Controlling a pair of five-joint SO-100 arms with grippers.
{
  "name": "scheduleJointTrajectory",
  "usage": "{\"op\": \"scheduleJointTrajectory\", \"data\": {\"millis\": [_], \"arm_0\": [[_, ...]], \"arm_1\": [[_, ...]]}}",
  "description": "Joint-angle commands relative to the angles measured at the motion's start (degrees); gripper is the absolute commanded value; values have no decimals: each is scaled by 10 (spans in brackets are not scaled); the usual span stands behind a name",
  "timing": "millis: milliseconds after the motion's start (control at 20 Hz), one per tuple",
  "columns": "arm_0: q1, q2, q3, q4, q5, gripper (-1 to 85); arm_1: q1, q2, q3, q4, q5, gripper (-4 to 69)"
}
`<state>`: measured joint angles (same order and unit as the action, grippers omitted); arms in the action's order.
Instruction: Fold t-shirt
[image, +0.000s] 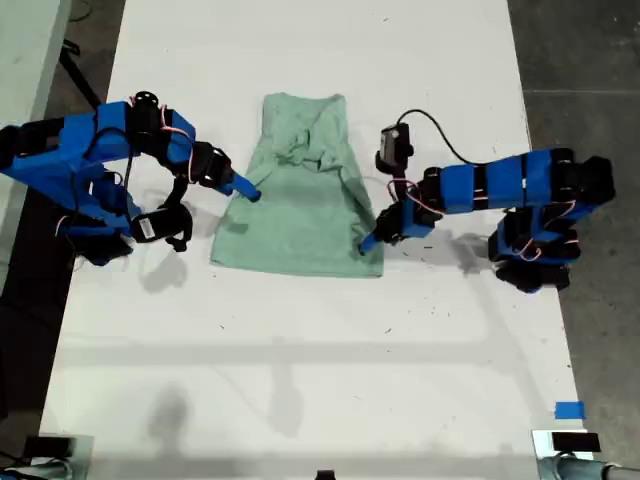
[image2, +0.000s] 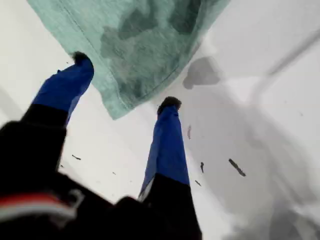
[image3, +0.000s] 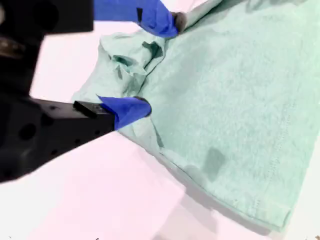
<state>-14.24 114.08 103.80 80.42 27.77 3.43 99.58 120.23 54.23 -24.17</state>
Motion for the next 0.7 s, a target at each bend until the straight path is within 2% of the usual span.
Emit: {"op": "scheduleJointTrajectory", "data": {"millis": [0,150,200,300,350,450,650], "arm_0": [[11,23,-2,-15,-11,257],[11,23,-1,-16,-11,252],[11,23,-1,-17,-11,252],[11,23,-1,-20,-11,250],[11,23,-1,-20,-11,250],[13,23,-1,-22,-12,249],[19,23,1,-27,-14,247]], "arm_1": [[-11,-51,-4,-56,-4,310],[-15,-79,1,-86,-4,298],[-14,-77,2,-88,-9,262],[-13,-77,1,-89,-4,49],[-15,-77,-4,-86,-6,27],[-19,-77,-28,-51,-6,8],[-28,-76,-105,76,-23,-11]]}}
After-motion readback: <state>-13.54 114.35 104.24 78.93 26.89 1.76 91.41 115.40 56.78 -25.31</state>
